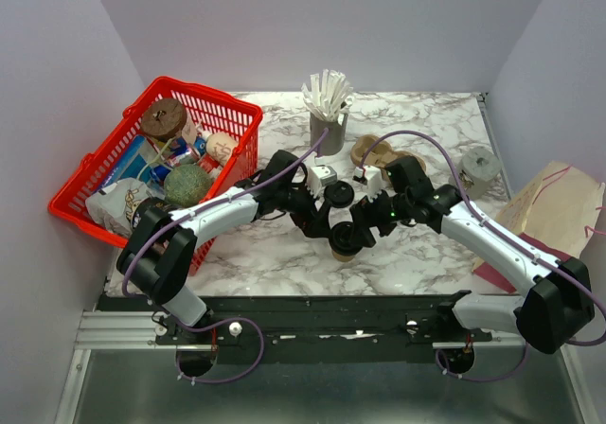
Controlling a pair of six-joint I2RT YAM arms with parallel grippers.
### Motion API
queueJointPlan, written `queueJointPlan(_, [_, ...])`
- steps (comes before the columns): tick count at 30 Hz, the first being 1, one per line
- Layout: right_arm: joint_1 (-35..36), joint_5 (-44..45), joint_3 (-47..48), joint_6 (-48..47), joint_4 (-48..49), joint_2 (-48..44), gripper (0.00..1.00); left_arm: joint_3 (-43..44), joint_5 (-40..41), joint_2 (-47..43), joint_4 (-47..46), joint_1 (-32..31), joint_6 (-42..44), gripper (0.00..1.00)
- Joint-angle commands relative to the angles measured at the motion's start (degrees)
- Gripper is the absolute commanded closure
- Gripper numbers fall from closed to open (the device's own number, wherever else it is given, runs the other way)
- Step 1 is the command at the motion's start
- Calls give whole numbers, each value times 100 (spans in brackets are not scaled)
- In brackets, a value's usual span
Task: Pack the takeout coffee
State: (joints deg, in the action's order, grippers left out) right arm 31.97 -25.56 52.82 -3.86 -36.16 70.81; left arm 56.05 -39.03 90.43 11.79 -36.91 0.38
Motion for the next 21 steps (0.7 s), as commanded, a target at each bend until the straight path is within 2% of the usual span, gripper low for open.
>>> queueJointPlan(1, [-24, -353, -166, -264, 74, -49, 10, 240, 53, -25, 95, -27, 49, 9])
queueJointPlan(10, [-322, -1258, -166, -361, 57, 153, 11, 116, -685, -298, 350, 78, 296, 3])
queueJointPlan(16, [-524, -1619, -114, -379, 65, 434, 12, 230, -1168, -70, -18, 78, -221, 2])
queueJointPlan(21, [-656, -1697, -44, -414, 57, 574, 14, 476, -1116, 255, -151, 69, -451, 2])
